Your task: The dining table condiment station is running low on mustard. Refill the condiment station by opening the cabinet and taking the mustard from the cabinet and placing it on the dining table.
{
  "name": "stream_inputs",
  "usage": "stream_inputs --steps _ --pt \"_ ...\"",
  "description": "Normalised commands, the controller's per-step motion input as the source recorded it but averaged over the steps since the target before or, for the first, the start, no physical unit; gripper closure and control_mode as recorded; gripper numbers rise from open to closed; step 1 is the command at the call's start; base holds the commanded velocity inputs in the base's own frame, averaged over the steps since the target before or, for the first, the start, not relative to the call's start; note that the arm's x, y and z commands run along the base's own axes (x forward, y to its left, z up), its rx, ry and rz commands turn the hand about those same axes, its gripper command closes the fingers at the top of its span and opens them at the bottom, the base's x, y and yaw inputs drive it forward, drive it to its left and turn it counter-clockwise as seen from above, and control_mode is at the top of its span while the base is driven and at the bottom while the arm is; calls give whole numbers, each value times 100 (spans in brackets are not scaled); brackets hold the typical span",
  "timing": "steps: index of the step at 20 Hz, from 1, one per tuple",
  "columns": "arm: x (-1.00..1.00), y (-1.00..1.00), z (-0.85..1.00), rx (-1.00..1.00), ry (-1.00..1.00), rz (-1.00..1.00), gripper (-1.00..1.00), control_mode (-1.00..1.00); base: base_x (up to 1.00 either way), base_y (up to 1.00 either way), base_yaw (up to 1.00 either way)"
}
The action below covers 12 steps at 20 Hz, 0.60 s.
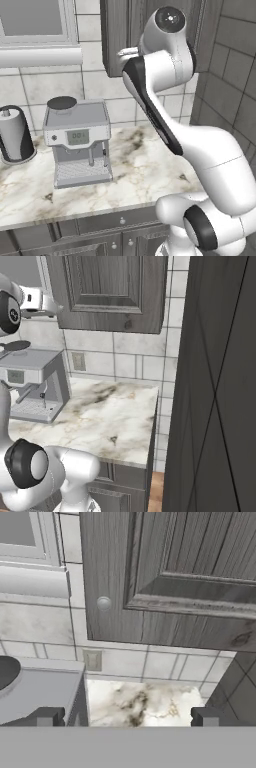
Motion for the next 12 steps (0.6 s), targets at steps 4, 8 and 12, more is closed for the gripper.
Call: stream_inputs --steps 4,8,12 --pt "36 0 -12 0 -4 0 -100 -100 0 0 0" --pt "36 3 -13 0 -5 0 -100 -100 0 0 0" --pt "35 10 -7 0 -6 0 -100 -100 0 0 0"
